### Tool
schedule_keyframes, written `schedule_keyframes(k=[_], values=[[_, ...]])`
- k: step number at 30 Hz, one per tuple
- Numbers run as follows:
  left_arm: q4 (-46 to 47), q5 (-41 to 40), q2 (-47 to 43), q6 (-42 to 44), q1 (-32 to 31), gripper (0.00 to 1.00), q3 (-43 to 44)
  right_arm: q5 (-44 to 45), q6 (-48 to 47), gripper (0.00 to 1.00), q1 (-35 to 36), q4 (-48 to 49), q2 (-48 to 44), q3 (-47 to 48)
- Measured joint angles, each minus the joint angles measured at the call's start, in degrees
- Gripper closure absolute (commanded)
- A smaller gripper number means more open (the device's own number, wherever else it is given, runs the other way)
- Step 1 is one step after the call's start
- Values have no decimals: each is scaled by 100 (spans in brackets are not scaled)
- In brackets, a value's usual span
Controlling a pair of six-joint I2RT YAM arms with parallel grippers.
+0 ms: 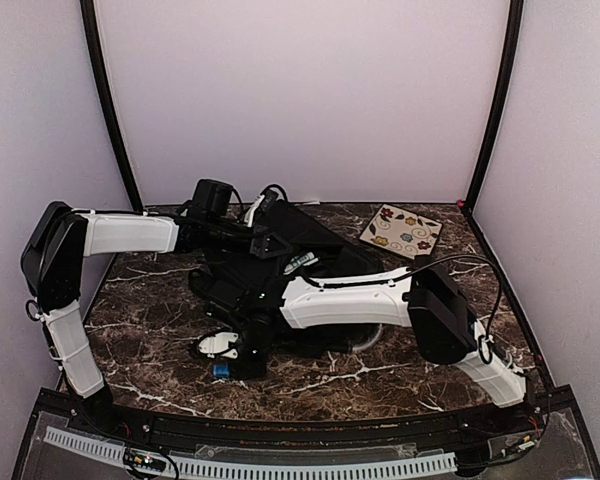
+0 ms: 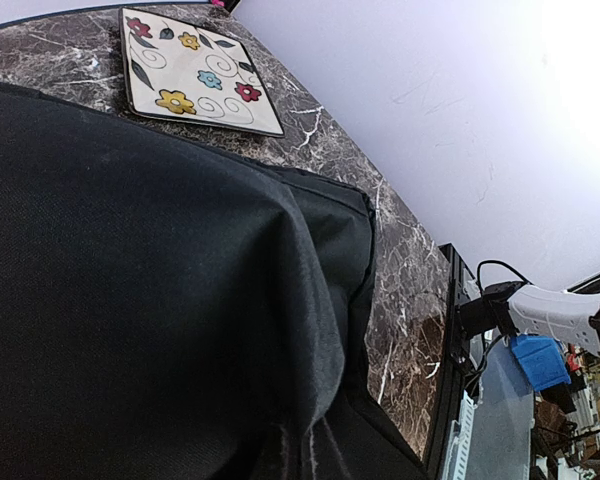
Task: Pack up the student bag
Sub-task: Pick up the pen from the center of the board, then place the pen in the second largest pocket of the bag.
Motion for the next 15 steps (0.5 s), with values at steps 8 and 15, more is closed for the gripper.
schedule_keyframes(k=[8,15], values=[[0,0,0,0,0,100,0,-245,81,76,-55,-452,-656,-385],[-2,-2,0,0,0,100,0,-671,44,77,-315,-737,-2291,-1001]])
